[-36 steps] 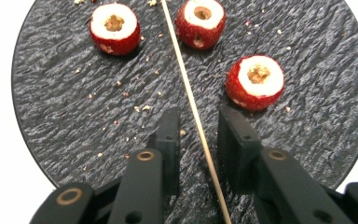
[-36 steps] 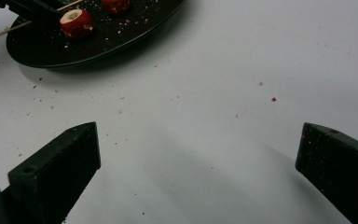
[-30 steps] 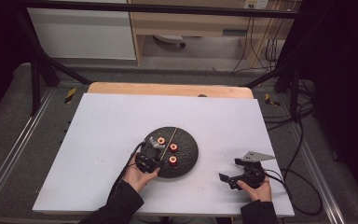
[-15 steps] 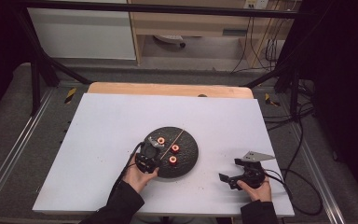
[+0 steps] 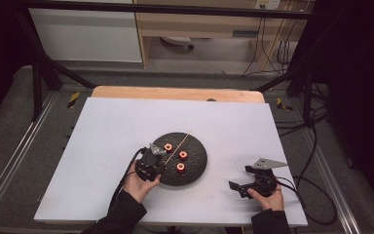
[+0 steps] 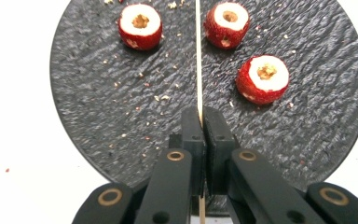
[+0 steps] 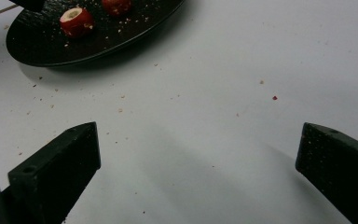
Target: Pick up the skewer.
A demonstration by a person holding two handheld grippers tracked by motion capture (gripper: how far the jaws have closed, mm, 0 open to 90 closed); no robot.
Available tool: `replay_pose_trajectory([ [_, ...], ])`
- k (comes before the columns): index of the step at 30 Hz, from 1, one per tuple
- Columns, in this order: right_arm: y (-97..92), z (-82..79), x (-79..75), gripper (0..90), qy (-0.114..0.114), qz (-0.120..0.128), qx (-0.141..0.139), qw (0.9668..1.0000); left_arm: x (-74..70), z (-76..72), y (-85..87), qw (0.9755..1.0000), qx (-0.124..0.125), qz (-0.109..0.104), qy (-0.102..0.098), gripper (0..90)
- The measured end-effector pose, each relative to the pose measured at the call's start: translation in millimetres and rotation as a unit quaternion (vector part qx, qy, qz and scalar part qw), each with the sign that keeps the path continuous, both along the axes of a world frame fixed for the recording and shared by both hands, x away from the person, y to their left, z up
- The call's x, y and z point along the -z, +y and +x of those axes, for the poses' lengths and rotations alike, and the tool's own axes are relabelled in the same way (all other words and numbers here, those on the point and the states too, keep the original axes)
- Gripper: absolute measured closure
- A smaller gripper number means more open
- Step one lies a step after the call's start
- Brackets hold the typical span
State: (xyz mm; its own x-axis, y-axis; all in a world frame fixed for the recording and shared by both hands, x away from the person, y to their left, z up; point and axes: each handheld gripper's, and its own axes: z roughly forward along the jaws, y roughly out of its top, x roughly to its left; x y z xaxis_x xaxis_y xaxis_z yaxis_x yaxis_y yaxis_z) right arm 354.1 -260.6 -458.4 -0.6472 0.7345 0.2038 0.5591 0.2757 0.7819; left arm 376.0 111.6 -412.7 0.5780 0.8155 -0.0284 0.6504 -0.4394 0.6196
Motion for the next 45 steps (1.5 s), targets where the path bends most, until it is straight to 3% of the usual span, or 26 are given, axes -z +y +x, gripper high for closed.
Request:
replay_pose_trajectory([
  [10, 0.1, 0.1, 0.5, 0.5, 0.001, -0.005, 0.001, 1.0, -5.9, -8.4, 30.9, 0.9977, 0.038, -0.043, -0.036, 88.0],
  [23, 1.2, 0.5, 0.8, 0.6, 0.01, -0.001, 0.001, 1.0, 0.5, -27.7, 81.6, 0.9896, 0.067, -0.102, -0.076, 87.9],
  [27, 2.0, 1.5, 0.7, 0.6, 0.01, -0.002, 0.004, 0.9999, 3.3, -33.8, 94.7, 0.9871, 0.075, -0.118, -0.077, 88.0],
  [35, 8.1, 3.3, -2.4, 0.6, 0.018, -0.001, 0.007, 0.9998, 12.9, -38.2, 108.8, 0.9839, 0.088, -0.132, -0.082, 88.0],
  [45, 19.5, 6.2, -9.1, 0.4, 0.019, -0.002, 0.008, 0.9998, 12.1, -46.0, 115.0, 0.9801, 0.101, -0.141, -0.096, 87.9],
])
